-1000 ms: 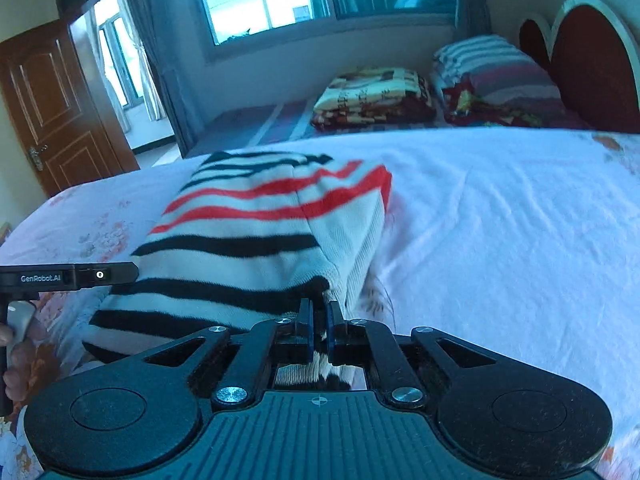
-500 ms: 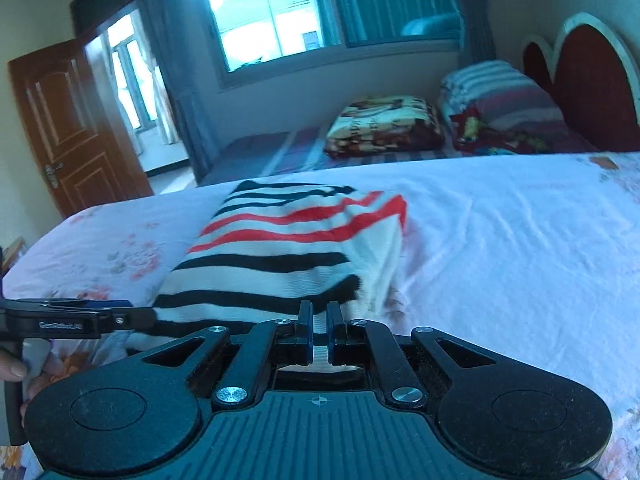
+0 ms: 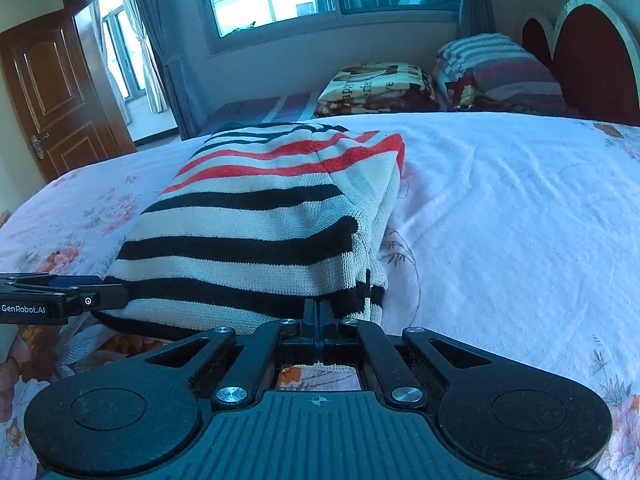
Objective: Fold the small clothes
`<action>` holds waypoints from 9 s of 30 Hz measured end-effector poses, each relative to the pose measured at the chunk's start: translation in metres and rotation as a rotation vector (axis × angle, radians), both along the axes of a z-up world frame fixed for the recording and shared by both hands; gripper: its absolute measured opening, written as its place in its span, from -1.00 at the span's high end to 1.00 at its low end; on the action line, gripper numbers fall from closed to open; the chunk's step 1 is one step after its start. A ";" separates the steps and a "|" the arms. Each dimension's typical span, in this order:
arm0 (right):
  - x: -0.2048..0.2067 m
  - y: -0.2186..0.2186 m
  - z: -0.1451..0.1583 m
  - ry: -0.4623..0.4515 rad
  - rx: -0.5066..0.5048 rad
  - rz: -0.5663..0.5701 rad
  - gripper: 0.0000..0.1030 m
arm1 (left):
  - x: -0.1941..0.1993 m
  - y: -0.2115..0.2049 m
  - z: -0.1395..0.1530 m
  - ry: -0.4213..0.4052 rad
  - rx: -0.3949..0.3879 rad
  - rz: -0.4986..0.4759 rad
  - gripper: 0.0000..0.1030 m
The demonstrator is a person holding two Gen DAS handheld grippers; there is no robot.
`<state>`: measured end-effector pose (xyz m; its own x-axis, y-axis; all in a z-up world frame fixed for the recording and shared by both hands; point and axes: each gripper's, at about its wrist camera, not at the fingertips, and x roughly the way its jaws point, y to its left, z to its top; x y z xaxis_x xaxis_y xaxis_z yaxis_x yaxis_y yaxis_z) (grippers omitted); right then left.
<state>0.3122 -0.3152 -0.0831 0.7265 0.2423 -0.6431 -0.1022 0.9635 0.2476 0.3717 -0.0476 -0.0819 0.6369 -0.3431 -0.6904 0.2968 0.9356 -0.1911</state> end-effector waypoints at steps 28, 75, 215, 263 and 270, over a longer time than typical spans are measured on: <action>0.016 -0.067 0.028 -0.016 0.417 -0.181 -0.51 | 0.040 0.018 0.025 0.054 -0.255 -0.075 -0.85; 0.078 -0.041 0.004 0.077 0.305 0.055 0.32 | 0.105 -0.022 0.005 0.069 -0.232 -0.204 0.04; -0.330 0.300 0.130 -0.202 -0.053 0.047 -1.00 | -0.376 0.204 0.164 -0.334 0.072 0.272 -0.99; -0.392 0.275 0.164 -0.236 -0.059 -0.020 -1.00 | -0.430 0.183 0.188 -0.419 0.093 0.219 -1.00; -0.391 0.278 0.163 -0.234 -0.061 -0.015 -1.00 | -0.427 0.184 0.187 -0.418 0.093 0.224 -0.99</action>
<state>-0.0785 -0.0377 0.0801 0.8607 0.1963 -0.4697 -0.1355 0.9777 0.1605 -0.0549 0.1365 0.1050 0.9175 -0.1143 -0.3809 0.1191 0.9928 -0.0110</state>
